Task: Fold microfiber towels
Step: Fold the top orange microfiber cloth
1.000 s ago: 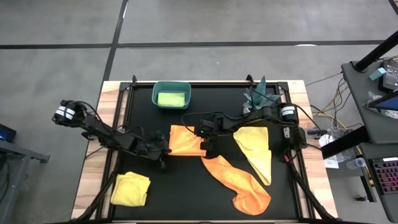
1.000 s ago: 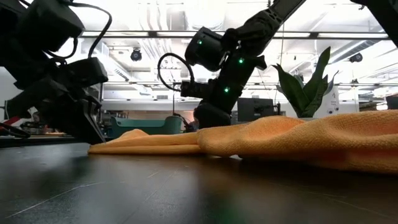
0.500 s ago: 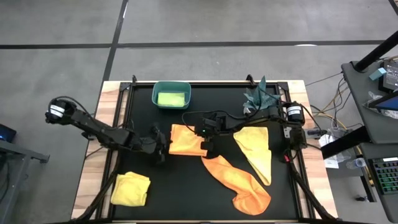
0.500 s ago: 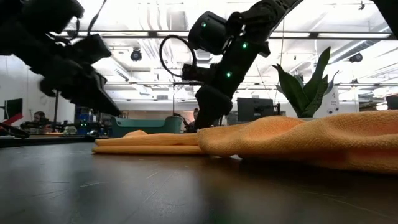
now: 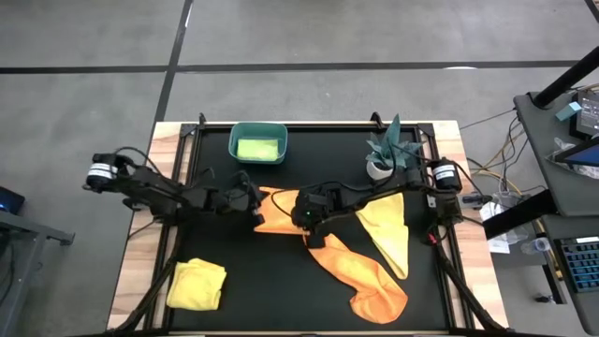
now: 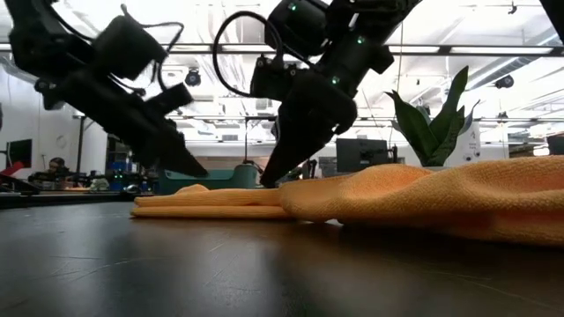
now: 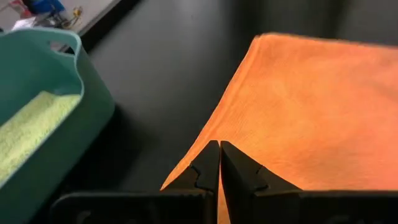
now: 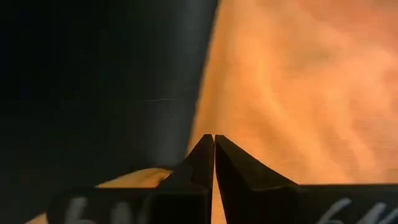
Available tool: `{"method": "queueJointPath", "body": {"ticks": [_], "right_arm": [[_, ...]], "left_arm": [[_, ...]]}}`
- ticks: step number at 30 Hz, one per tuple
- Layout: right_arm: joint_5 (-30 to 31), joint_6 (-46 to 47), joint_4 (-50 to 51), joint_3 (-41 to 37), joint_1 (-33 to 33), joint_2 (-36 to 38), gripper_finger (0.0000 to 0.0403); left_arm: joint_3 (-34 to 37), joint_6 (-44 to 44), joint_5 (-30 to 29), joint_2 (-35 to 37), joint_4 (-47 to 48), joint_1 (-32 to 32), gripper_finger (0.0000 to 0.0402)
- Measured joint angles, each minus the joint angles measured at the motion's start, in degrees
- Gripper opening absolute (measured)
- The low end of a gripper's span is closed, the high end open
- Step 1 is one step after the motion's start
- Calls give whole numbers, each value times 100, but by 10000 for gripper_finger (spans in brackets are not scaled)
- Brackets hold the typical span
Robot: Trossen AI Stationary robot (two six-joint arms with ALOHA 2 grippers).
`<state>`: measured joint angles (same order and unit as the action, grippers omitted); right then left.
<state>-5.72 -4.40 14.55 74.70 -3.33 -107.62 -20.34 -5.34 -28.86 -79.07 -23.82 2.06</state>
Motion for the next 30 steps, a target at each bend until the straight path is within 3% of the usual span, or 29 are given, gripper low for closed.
{"method": "queueJointPath", "body": {"ticks": [13,19,30], "right_arm": [[-32,143,258,-87,-11,-234,9],[327,-85,695,-87,143,-141,9],[428,-388,1108,-90,353,-12,9]], "left_arm": [[-61,-184,2,-809,109,-222,0],[-54,-327,-4,-443,572,-229,0],[-43,-310,218,556,870,-227,0]]}}
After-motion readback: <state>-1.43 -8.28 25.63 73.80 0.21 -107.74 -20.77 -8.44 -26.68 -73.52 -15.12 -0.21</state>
